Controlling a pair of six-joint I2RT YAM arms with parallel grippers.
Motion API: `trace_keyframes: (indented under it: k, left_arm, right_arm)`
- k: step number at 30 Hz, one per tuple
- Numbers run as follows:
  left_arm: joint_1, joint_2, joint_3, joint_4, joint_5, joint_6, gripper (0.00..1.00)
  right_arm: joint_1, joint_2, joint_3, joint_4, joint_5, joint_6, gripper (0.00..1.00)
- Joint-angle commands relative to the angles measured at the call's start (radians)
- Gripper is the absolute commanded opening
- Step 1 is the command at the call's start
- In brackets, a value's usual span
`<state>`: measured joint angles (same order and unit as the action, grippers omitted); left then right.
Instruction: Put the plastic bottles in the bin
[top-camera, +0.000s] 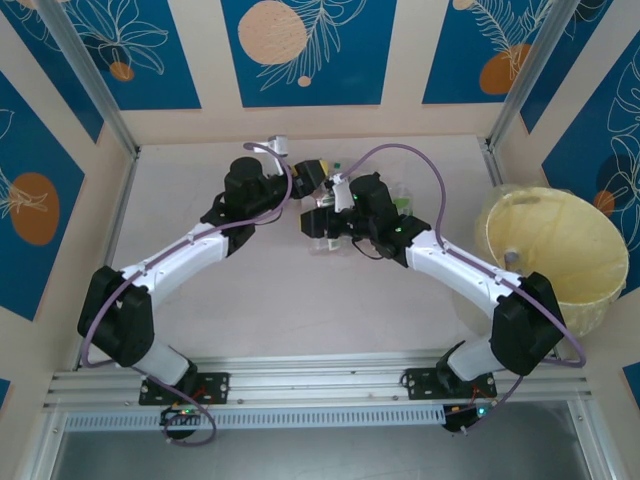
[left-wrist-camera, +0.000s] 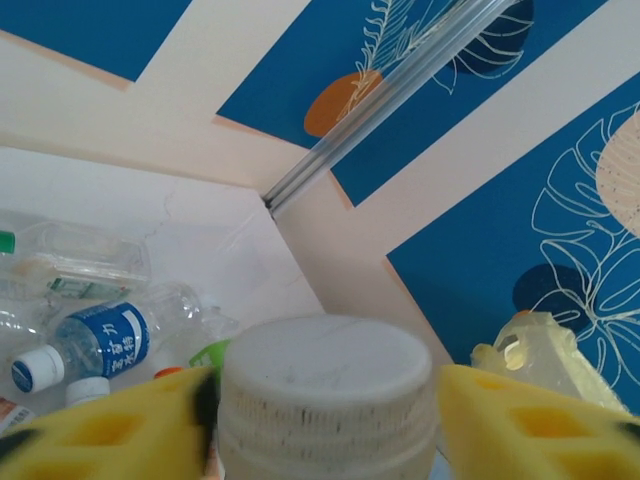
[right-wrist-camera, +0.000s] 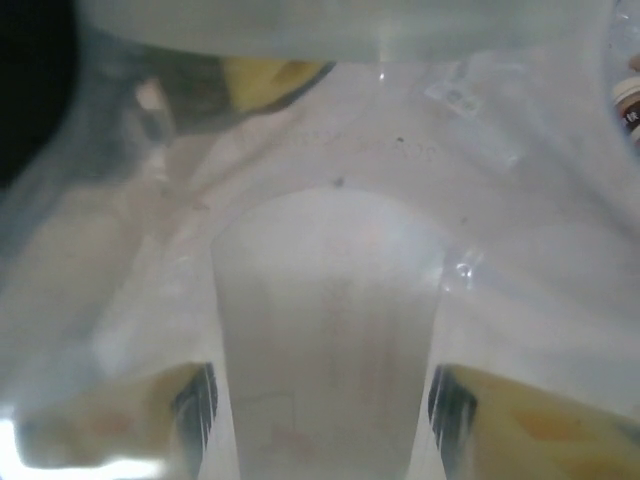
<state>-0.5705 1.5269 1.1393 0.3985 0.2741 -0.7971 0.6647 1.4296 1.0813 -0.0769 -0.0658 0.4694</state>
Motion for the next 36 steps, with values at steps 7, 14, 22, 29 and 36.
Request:
trace_keyframes:
  k: [7, 14, 22, 29, 36]
  left_arm:
    - [0.006, -0.104, -0.008, -0.112, -0.186, 0.099, 1.00]
    - [0.046, -0.236, -0.167, -0.048, -0.342, 0.124, 1.00]
    - [0.060, -0.248, -0.188, -0.123, -0.314, 0.265, 1.00]
    - [0.059, -0.222, -0.167, -0.133, -0.116, 0.364, 1.00]
    - [0.060, -0.185, -0.184, -0.108, -0.087, 0.372, 1.00]
  right_arm:
    - [-0.009, -0.090, -0.003, -0.111, 0.119, -0.107, 0.46]
    - [-0.043, -0.140, -0.013, -0.169, 0.159, -0.123, 0.44]
    - [-0.100, -0.256, -0.007, -0.169, 0.108, -0.094, 0.42]
    - [-0.155, -0.413, 0.099, -0.322, 0.126, -0.175, 0.40]
    - [-0.234, -0.554, 0.214, -0.543, 0.326, -0.254, 0.40]
